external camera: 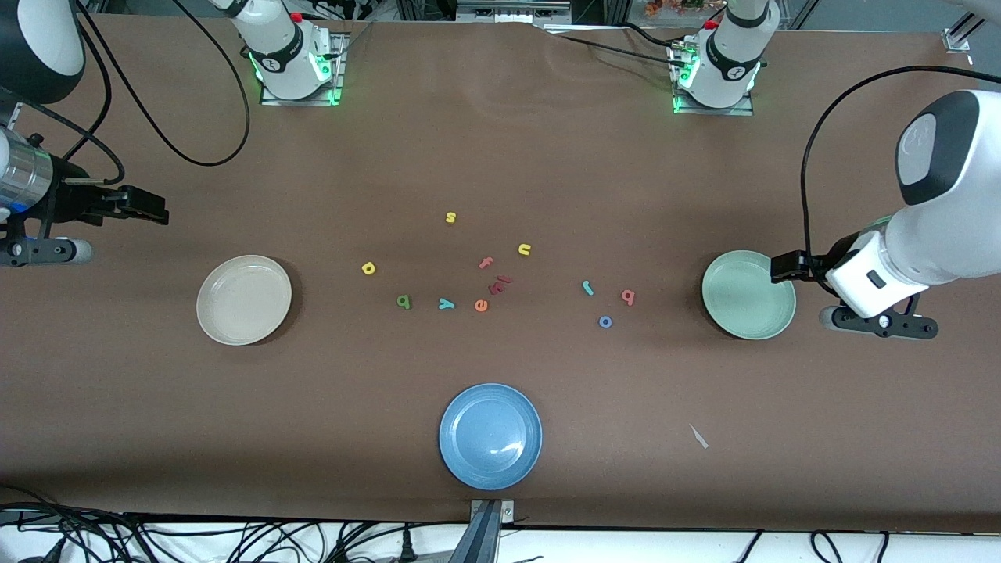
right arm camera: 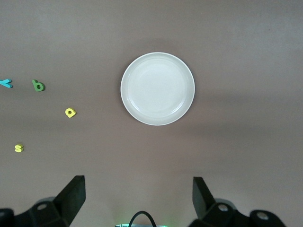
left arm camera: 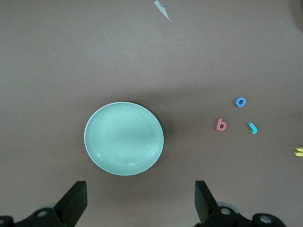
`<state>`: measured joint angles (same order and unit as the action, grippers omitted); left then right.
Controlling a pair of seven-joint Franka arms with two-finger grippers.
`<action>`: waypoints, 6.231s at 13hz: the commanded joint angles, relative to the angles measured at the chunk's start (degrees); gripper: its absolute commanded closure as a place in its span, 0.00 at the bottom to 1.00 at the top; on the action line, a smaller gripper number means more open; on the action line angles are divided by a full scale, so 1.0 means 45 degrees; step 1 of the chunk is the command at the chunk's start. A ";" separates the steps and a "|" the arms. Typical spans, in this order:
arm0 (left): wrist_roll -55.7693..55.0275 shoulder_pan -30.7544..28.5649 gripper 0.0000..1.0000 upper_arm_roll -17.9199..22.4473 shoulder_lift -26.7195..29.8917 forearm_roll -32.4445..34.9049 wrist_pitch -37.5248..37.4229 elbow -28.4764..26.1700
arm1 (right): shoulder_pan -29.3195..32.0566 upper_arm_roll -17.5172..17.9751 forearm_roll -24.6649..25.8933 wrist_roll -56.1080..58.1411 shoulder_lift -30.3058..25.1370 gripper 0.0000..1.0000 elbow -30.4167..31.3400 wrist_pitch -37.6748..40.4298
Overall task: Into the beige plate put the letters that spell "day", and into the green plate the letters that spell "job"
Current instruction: 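Reach the pink b with the left gripper while the right gripper advances, then grasp the pink b and the yellow a with both grippers, then release the pink b on the green plate with the left gripper, then grasp the blue o with the left gripper while the right gripper holds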
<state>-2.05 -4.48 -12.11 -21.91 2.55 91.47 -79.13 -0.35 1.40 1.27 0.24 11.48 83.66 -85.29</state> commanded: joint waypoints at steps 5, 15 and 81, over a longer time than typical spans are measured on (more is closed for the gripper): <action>-0.1769 0.0954 0.00 0.0054 -0.0736 -0.0312 0.0004 -0.0226 | -0.0860 0.0080 -0.0184 -0.0151 0.0165 0.00 0.0801 -0.0711; -0.5205 0.2868 0.00 0.0054 -0.1635 -0.1270 0.5793 -0.4282 | -0.0880 0.1777 -0.0615 -0.2551 -0.0380 0.00 0.4352 -0.4417; -1.3878 0.3843 0.01 -0.0085 -0.5343 -0.0215 0.6743 -0.0699 | -0.1759 0.3166 0.1670 -0.6929 0.4500 0.61 0.7425 -1.2687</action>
<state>-61.28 8.65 -15.91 -42.62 0.12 122.49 -87.10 -7.95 15.18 8.77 -29.88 30.58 117.53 -141.83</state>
